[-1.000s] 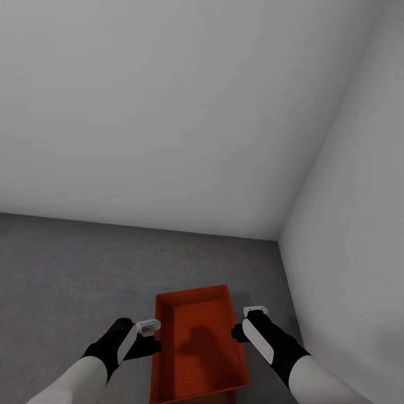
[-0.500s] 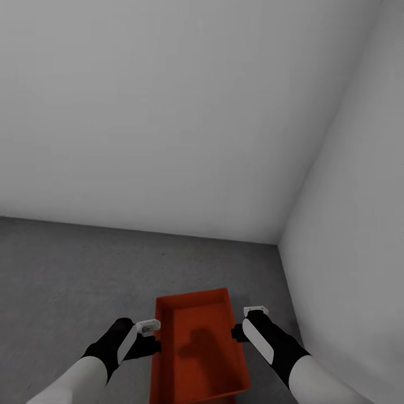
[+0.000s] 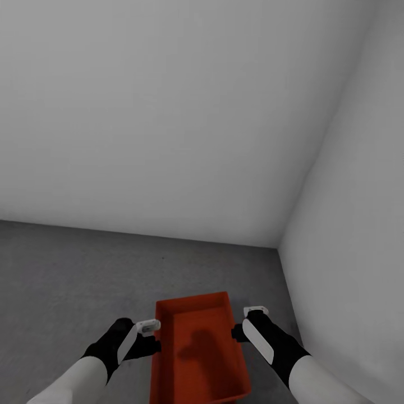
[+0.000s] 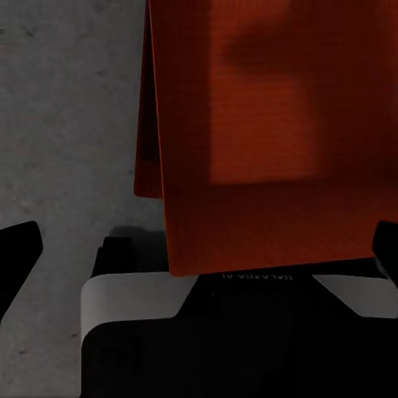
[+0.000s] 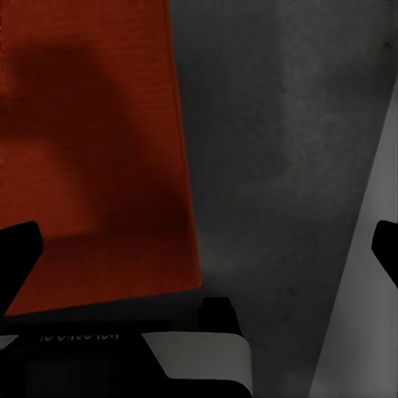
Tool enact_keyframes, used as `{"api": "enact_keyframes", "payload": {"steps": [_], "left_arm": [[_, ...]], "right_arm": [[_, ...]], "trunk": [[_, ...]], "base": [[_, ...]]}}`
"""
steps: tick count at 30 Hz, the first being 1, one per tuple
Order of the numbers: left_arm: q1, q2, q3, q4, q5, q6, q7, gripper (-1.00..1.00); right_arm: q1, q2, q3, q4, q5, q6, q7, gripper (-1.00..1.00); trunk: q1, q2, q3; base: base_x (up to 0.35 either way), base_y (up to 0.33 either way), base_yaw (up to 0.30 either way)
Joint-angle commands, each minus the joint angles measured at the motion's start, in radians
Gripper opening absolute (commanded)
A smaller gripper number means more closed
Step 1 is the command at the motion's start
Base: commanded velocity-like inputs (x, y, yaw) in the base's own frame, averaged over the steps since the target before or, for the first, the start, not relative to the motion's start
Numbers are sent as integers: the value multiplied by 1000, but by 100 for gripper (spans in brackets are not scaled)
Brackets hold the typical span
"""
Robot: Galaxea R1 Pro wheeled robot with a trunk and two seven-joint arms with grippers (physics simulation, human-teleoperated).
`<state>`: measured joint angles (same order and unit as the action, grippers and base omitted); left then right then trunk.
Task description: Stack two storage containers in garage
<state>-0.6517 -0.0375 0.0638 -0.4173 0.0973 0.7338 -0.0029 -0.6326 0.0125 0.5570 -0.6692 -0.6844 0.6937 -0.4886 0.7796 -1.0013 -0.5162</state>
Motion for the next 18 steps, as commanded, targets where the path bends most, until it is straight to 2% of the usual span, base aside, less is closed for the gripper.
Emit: {"api": "enact_keyframes", "payload": {"steps": [1,18], "left_arm": [[0,-1,6,-1,2,6,0,100],[0,-1,7,-1,3,6,0,100]], "right_arm": [[-1,-1,4,-1,-11,1,-10,100],[-1,-1,4,-1,-11,1,-10,100]], "trunk": [[0,-1,1],[0,-1,27]], "base": [[0,0,0],[0,0,0]]}}
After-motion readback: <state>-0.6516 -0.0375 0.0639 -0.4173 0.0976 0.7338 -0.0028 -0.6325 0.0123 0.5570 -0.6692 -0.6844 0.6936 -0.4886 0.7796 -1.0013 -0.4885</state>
